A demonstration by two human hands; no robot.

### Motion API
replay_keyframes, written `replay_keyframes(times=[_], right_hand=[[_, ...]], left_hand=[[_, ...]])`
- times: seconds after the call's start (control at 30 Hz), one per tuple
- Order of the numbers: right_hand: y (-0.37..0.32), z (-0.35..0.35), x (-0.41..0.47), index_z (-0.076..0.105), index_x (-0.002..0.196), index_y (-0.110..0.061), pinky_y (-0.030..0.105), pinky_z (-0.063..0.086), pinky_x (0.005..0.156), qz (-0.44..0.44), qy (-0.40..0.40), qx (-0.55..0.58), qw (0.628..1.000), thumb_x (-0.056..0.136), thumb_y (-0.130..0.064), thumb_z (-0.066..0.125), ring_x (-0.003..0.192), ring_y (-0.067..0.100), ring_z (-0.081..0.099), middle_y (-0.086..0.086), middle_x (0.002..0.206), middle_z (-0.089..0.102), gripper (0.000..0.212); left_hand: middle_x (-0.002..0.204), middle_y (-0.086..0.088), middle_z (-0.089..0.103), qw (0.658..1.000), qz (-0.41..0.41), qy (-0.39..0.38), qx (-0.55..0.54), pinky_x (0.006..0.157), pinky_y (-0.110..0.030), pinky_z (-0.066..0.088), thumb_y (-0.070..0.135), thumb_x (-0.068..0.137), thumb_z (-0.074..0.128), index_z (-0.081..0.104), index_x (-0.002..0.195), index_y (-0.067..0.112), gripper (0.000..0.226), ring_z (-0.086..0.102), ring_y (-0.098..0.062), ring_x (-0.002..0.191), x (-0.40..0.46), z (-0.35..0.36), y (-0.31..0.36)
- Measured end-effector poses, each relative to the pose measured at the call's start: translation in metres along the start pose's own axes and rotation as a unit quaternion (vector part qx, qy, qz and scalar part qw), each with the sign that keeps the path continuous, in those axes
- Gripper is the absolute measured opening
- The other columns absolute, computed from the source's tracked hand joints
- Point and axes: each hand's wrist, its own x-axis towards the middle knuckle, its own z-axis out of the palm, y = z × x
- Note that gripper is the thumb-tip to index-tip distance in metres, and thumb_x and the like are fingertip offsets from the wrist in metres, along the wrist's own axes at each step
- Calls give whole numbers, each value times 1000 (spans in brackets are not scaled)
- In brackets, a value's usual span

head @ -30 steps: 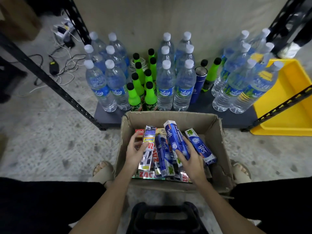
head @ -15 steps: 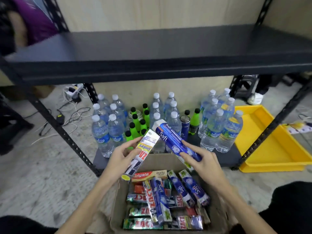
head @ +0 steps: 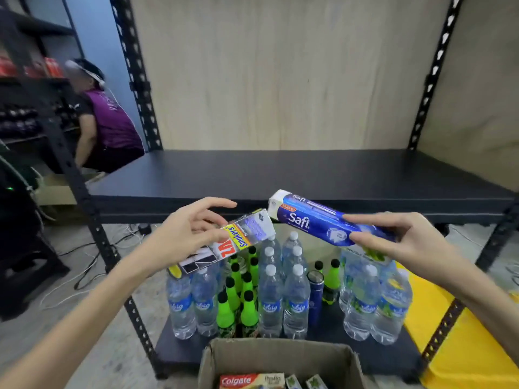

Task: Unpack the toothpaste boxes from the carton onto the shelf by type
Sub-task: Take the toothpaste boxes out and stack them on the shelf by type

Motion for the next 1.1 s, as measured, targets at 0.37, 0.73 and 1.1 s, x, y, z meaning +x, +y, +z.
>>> replay_keyframes(times=[0.37,0.73,1.1], right_hand=[[-19,-59,51,75,114,-40,40,59,85,-52,-18,1,999,80,-36,76,106,14,71,-8,110,75,34],[47,-74,124,69,123,-42,36,53,96,-45,-51,-112,991,84,-44,72,117,2,58,-20,121,67,40],[72,-59,132,65,128,-45,28,46,101,-63,-5,-109,992,82,-49,69,125,-3,49,-19,130,61,46]], left_hand=[[109,0,77,998,29,-49,25,89,-20,55,15,90,70,70,116,18,25,73,-18,105,59,-49,38],[112,10,76,970,-63,-180,152,90,-31,53,43,93,66,69,120,35,27,71,-14,107,171,-60,35],[87,28,73,978,35,-14,204,74,-26,53,50,92,63,75,107,43,20,69,3,81,165,-35,20]])
